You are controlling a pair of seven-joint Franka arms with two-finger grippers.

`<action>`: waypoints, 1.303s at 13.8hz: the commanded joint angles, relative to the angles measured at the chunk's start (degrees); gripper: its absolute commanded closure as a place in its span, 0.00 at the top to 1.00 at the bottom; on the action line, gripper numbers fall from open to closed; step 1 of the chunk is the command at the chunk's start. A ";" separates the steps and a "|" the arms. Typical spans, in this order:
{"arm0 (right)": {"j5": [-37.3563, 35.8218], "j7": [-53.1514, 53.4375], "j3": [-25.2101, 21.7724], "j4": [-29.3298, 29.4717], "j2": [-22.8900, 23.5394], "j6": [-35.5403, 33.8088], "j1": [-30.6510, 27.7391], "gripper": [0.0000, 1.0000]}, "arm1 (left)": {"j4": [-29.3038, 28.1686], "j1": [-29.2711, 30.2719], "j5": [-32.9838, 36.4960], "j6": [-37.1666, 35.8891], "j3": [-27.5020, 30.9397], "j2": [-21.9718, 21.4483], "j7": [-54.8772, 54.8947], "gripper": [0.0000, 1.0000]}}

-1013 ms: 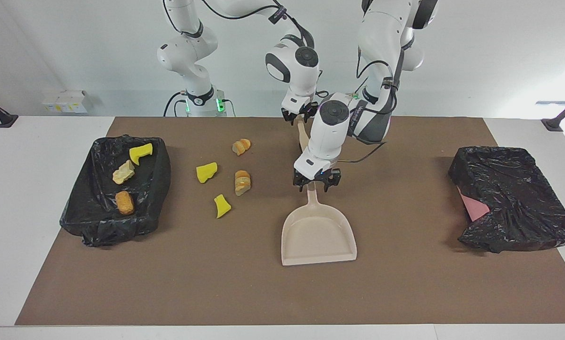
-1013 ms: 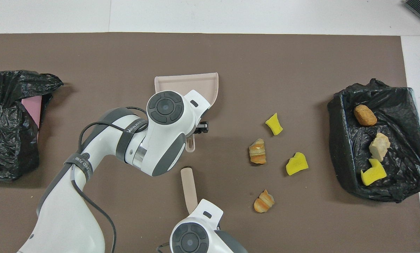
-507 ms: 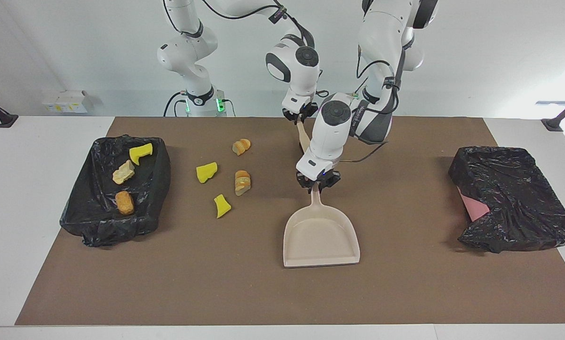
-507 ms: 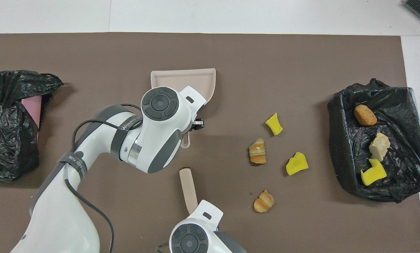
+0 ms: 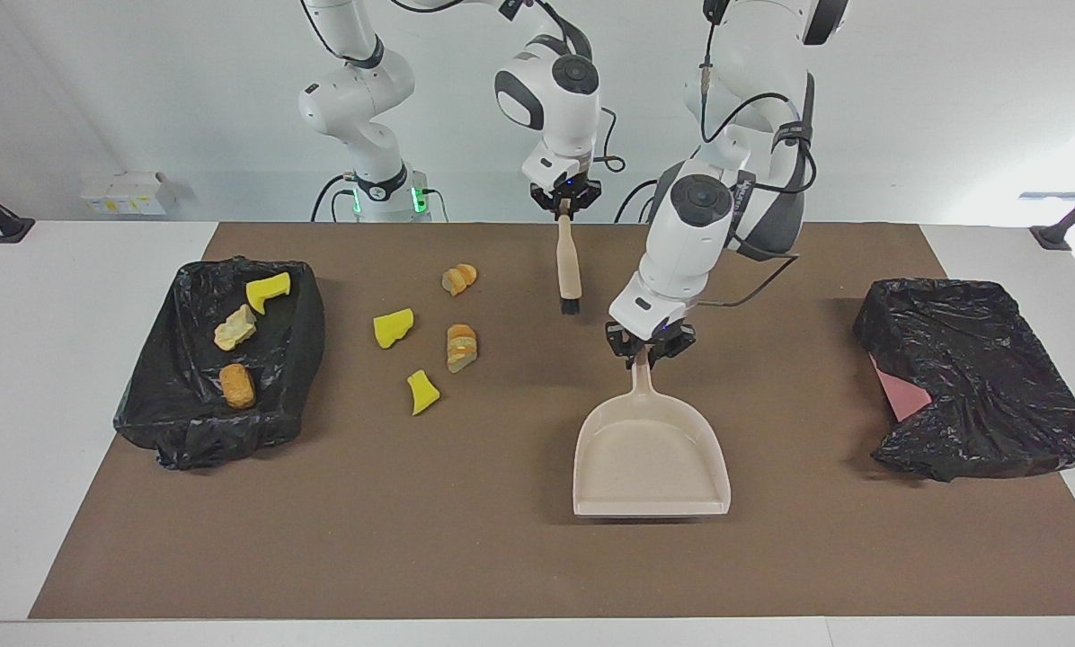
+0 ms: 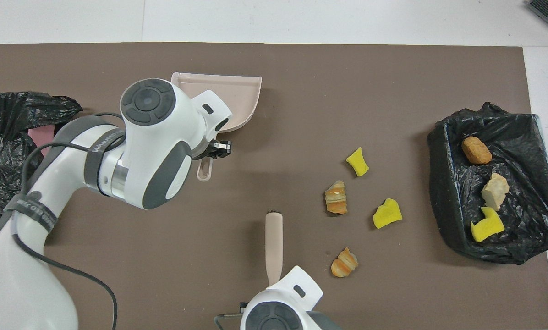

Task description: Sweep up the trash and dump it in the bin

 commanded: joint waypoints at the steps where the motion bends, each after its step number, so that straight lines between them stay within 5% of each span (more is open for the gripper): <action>1: -5.81 4.41 0.49 -2.64 -7.09 -6.90 -3.54 0.00 | 0.55 3.91 -0.28 -5.31 -0.36 -2.35 9.89 0.00; 6: -9.61 8.28 0.49 -7.64 -8.60 -8.78 -13.11 0.00 | 2.40 8.92 -0.28 -9.28 -0.27 -1.65 24.40 0.00; 12: -9.53 -5.15 0.66 -10.37 -7.45 -8.43 -29.46 0.00 | 1.26 10.69 -0.19 -6.46 -0.10 -1.82 42.92 0.00; 18: -8.65 -14.12 0.75 -12.13 -2.19 -4.31 -34.05 0.00 | -6.20 9.37 4.37 -6.55 -0.09 -6.03 67.20 0.00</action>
